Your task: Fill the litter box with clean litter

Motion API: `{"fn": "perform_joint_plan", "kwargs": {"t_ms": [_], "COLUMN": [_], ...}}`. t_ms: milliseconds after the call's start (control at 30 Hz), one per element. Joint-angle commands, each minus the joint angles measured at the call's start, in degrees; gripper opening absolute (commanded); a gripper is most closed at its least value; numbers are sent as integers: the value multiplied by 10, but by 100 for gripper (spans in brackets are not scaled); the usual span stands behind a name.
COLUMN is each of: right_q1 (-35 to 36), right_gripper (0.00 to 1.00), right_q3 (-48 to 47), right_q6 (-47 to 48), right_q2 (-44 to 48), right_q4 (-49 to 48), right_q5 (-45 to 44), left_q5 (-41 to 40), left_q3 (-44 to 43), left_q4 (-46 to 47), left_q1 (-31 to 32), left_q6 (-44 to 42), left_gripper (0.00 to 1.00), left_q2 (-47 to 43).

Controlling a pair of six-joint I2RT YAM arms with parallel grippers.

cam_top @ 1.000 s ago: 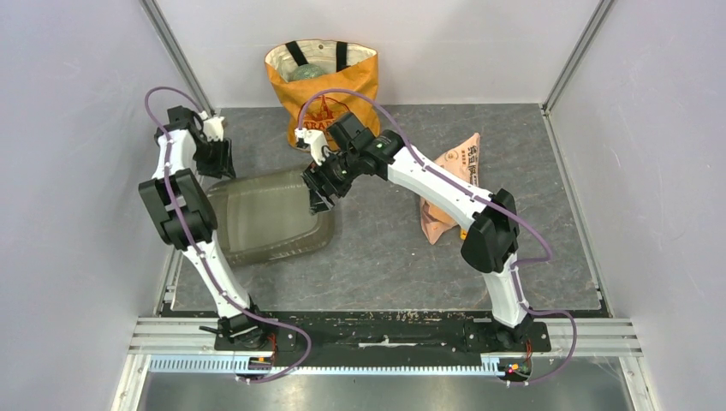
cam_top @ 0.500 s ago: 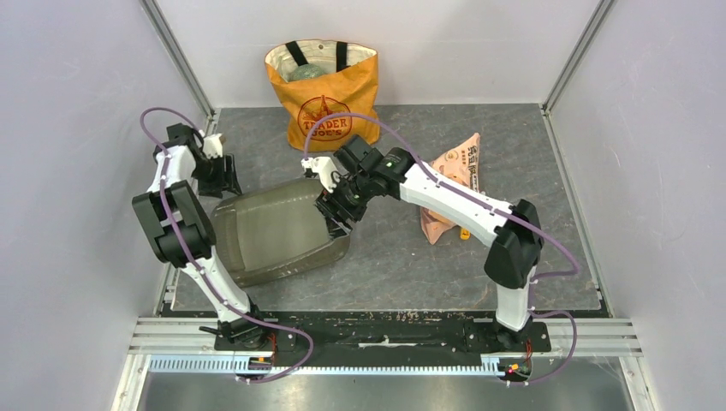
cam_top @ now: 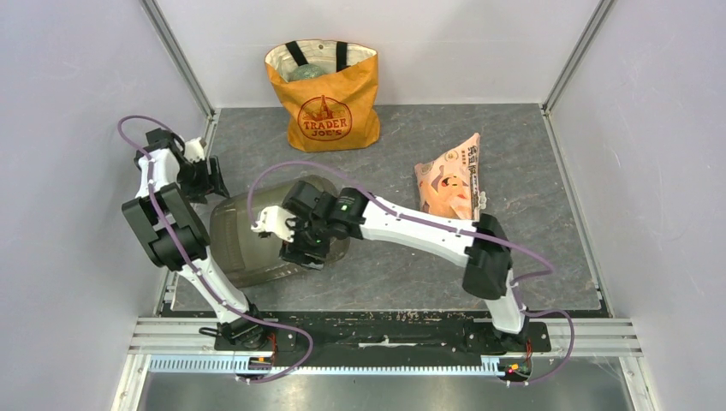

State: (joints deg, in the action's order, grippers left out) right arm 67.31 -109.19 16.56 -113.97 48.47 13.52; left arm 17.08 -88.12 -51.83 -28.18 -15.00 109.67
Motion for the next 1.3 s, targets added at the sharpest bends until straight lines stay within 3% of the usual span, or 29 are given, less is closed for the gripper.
{"fn": "perform_joint_plan", "kwargs": {"t_ms": [0, 433, 733, 900, 1133, 1267], "right_q1": [-3, -2, -50, -93, -144, -169], "right_gripper": [71, 45, 41, 47, 80, 83], "right_q3": [-63, -4, 62, 95, 102, 91], "right_q6": [51, 116, 163, 191, 232, 237], "right_q2": [-47, -82, -49, -20, -8, -8], "right_q4": [-42, -62, -45, -42, -42, -42], "right_q5": [-60, -75, -86, -91, -102, -105], "left_q5": [22, 29, 49, 69, 87, 75], "left_q3": [-7, 16, 14, 20, 3, -31], "left_q4": [-18, -20, -23, -24, -8, 15], "left_q1": [2, -5, -21, -21, -18, -12], "left_q6": [-2, -10, -18, -26, -20, -4], "left_gripper": [75, 73, 72, 72, 71, 70], "left_q2": [-37, -55, -56, -56, -31, -11]}}
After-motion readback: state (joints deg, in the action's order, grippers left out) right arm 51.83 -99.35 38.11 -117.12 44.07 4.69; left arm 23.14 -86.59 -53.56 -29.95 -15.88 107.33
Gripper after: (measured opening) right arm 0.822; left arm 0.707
